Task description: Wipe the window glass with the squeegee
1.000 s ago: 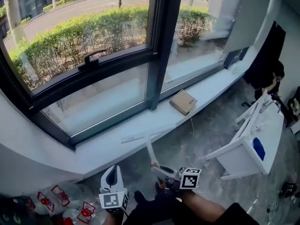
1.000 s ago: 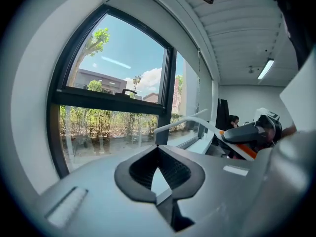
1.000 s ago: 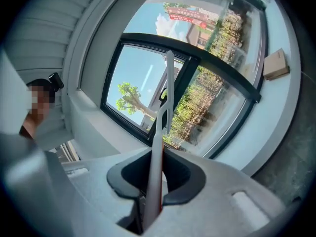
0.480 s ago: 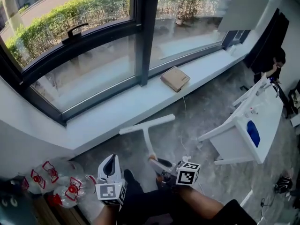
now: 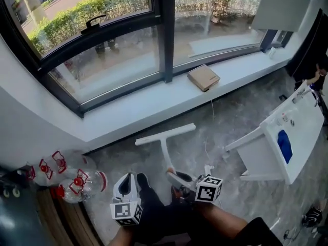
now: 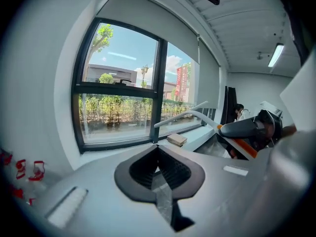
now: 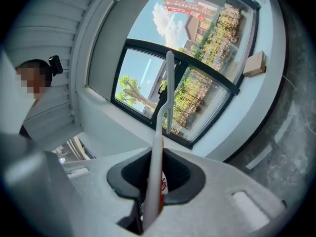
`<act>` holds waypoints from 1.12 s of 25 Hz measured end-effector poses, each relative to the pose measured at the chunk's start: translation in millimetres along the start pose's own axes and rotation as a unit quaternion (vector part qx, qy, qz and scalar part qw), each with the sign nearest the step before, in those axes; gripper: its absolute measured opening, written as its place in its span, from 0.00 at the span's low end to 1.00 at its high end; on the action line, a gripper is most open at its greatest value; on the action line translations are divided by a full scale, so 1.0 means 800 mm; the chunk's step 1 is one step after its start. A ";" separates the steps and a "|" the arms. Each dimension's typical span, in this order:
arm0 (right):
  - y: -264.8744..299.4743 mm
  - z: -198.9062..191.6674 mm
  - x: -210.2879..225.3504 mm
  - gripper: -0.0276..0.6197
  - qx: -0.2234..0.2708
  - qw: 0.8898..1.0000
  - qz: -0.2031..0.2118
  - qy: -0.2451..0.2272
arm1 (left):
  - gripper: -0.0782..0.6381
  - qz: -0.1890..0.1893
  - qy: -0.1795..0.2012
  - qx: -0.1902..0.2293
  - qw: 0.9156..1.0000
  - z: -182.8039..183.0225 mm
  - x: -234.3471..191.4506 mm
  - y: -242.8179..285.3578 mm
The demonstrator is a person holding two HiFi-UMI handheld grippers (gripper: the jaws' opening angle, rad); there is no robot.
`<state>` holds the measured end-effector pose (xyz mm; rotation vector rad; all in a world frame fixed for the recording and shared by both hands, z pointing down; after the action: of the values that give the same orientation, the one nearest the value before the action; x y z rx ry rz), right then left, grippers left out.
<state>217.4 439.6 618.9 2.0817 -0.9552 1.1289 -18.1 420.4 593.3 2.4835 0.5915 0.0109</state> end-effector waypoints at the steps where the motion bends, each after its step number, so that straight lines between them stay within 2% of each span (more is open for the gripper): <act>1: -0.007 -0.005 0.003 0.12 -0.006 1.000 -0.001 0.002 | 0.13 0.005 -0.006 -0.002 1.000 -0.009 0.004 -0.003; 7: -0.034 -0.026 0.010 0.12 -0.031 0.999 -0.013 0.010 | 0.13 -0.003 -0.025 -0.013 1.000 -0.039 0.029 -0.004; 14: -0.033 -0.015 -0.001 0.12 -0.027 0.998 -0.042 -0.026 | 0.13 -0.026 0.003 0.005 1.000 -0.019 0.042 0.007; 18: -0.032 -0.004 -0.010 0.12 -0.014 0.998 -0.049 -0.031 | 0.13 -0.022 0.011 0.011 1.000 -0.009 0.037 0.008; 28: -0.032 0.014 -0.016 0.12 0.002 0.998 -0.035 -0.046 | 0.13 -0.013 0.021 0.022 0.999 0.001 0.033 0.012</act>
<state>238.7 449.6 598.8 2.1702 -0.9148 1.0075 10.2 423.6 594.7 2.5235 0.6485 0.0400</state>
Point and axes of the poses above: the fingertips, and each gripper's own axes: y forward along the fingers, x to its right, z out of its top, the point moved 9 cm from there along -y, backward along the fingers, and after that the axes turned 12 degrees about -x, right-handed, at the moved point
